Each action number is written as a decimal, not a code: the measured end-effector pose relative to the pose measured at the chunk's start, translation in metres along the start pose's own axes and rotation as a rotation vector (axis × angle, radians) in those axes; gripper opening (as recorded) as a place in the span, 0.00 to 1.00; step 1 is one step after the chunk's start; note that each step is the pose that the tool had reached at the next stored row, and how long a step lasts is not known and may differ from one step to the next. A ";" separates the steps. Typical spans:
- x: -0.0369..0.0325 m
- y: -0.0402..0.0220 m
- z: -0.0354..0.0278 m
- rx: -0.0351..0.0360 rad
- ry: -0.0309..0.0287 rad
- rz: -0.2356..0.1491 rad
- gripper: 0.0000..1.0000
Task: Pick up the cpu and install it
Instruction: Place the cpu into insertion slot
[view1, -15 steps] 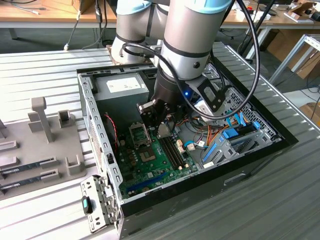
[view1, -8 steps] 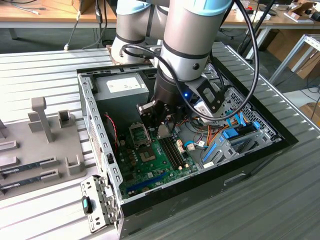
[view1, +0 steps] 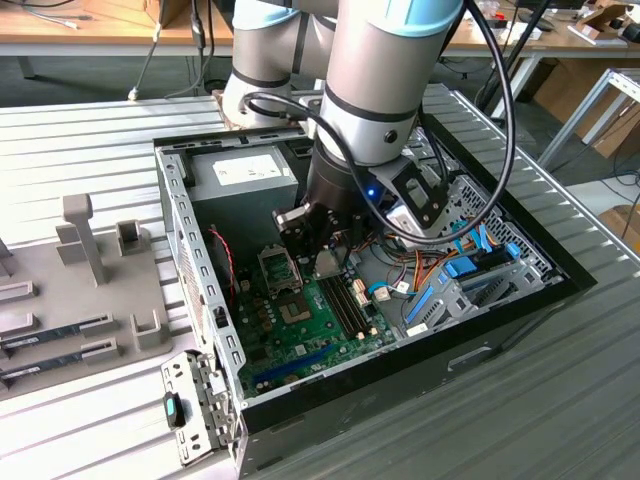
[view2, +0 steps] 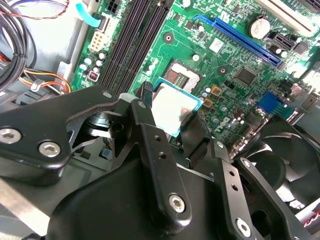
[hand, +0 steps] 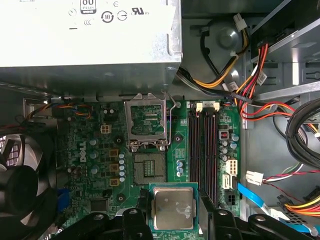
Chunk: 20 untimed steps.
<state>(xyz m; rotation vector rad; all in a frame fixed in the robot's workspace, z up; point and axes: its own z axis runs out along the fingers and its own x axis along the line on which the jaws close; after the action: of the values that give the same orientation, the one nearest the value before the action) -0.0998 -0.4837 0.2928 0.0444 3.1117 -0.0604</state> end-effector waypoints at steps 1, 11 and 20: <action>0.0000 0.0000 0.0003 0.0000 0.0000 0.000 0.47; 0.0001 0.0001 0.0029 0.0000 0.0000 0.000 0.47; 0.0001 0.0002 0.0048 -0.0001 0.0000 0.000 0.47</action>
<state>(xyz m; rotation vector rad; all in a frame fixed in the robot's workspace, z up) -0.0998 -0.4837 0.2880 0.0444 3.1117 -0.0603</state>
